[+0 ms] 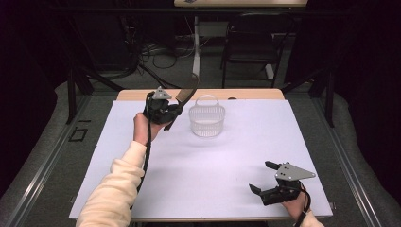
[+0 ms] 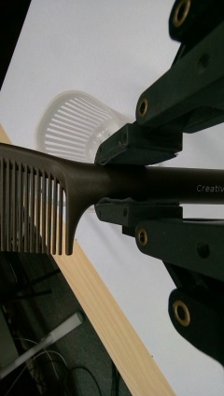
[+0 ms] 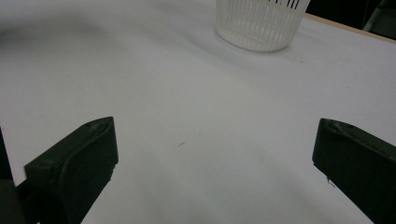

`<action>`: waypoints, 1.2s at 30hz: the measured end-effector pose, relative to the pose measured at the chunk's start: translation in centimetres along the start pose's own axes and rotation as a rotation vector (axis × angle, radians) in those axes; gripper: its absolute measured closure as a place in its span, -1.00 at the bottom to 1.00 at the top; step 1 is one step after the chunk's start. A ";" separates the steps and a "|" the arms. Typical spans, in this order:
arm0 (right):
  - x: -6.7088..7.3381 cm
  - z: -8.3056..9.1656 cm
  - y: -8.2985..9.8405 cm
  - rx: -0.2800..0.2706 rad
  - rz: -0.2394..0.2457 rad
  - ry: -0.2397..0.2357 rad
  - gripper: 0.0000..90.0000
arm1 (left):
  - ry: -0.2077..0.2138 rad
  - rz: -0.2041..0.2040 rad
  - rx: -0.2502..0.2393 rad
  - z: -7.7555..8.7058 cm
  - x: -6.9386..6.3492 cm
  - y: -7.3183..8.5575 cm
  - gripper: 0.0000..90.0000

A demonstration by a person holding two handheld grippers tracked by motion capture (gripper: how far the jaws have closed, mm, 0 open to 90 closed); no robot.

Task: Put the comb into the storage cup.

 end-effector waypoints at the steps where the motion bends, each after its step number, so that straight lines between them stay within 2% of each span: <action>1: 0.0 0.0 0.0 -0.002 0.002 -0.002 -1.00 | 0.002 0.001 0.000 0.0 0.0 0.0 0.60; 17: 0.0 0.1 -0.1 -0.006 0.003 0.004 -1.00 | 0.005 0.002 0.000 -0.8 -0.1 -0.5 0.60; 36: 0.0 0.1 0.0 0.000 0.007 0.002 -1.00 | 0.008 -0.023 -0.001 -1.5 -0.6 -1.6 0.60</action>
Point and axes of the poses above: each handheld gripper's, and its own axes: z roughly backward along the jaws, y roughly out of its underside, x roughly to its left, the point moved 3 cm from there along -z, roughly forward along the jaws, and after that the axes turned 1 degree about x, right-handed, at the moved point
